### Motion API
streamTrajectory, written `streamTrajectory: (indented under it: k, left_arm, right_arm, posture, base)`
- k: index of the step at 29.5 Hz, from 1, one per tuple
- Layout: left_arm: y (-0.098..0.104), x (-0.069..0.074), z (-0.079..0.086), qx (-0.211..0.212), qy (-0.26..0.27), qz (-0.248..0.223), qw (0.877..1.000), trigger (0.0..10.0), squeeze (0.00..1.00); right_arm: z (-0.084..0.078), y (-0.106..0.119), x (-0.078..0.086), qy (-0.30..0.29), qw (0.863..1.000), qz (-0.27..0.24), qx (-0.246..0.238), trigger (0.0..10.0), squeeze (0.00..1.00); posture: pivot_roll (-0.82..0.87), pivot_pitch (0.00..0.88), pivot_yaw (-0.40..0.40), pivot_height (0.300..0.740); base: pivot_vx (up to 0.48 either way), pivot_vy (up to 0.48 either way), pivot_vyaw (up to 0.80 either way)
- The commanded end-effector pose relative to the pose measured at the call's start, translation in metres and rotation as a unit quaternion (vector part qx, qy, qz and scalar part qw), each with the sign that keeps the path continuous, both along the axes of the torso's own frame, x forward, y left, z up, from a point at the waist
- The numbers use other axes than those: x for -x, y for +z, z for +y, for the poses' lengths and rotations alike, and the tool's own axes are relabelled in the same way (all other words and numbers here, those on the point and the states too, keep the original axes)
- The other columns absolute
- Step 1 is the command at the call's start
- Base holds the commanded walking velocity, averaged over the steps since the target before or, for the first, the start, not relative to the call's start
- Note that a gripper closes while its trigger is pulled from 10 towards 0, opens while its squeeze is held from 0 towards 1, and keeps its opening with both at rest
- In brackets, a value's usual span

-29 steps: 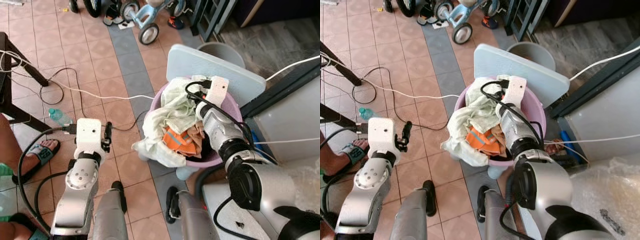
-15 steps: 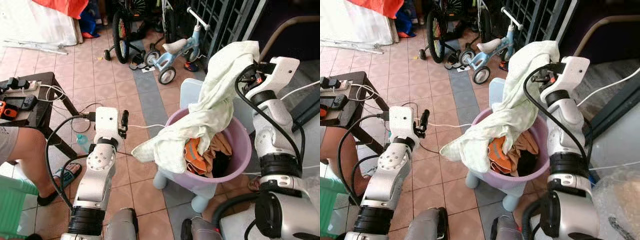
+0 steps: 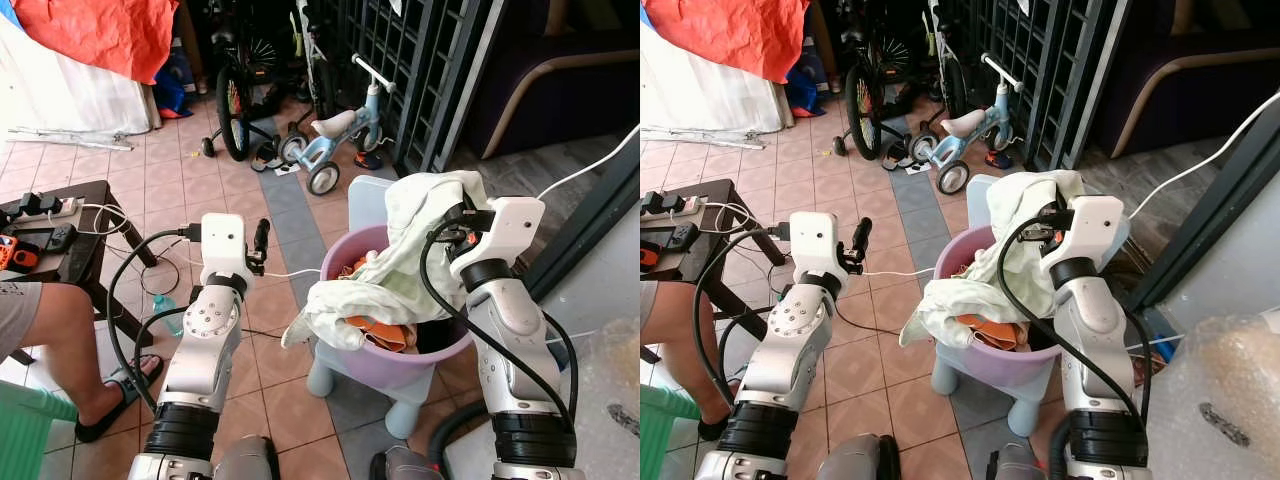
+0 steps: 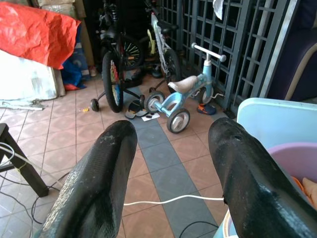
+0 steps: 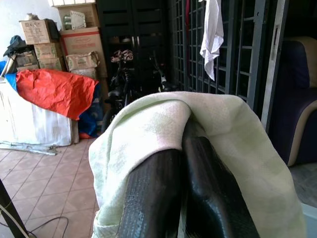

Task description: Clothes washing

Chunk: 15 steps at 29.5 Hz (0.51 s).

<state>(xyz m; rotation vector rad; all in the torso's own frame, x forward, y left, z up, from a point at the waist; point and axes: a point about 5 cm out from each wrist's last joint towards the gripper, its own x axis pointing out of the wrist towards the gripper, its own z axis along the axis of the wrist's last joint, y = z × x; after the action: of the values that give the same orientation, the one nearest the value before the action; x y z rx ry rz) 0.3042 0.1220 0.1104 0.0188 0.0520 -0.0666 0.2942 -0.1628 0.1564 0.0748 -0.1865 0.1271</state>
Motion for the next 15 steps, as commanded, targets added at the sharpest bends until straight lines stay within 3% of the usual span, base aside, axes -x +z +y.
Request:
streamTrajectory:
  k: [1, 5, 15]
  left_arm:
    - [0.001, -0.002, 0.002, 0.006, 0.007, -0.004, 1.0, 10.0, 0.0]
    - [0.001, 0.0, 0.001, 0.012, 0.011, -0.003, 1.0, 10.0, 0.0]
    - [0.002, -0.004, 0.003, 0.019, 0.012, -0.009, 1.0, 10.0, 0.0]
  right_arm:
    - [0.008, 0.007, 0.001, 0.009, 1.0, -0.007, 0.008, 10.0, 0.0]
    - [0.008, 0.012, -0.001, 0.007, 1.0, -0.007, 0.017, 10.0, 0.0]
    - [0.003, 0.018, -0.002, -0.008, 1.0, -0.006, 0.029, 10.0, 0.0]
  posture:
    - [-0.05, 0.0, 0.032, 0.74]
    - [-0.05, 0.0, 0.024, 0.74]
    - [-0.07, 0.0, 0.02, 0.74]
  base:
    - [0.0, 0.48, 0.0]
    - [0.0, 0.48, -0.11]
    - [0.0, 0.466, -0.79]
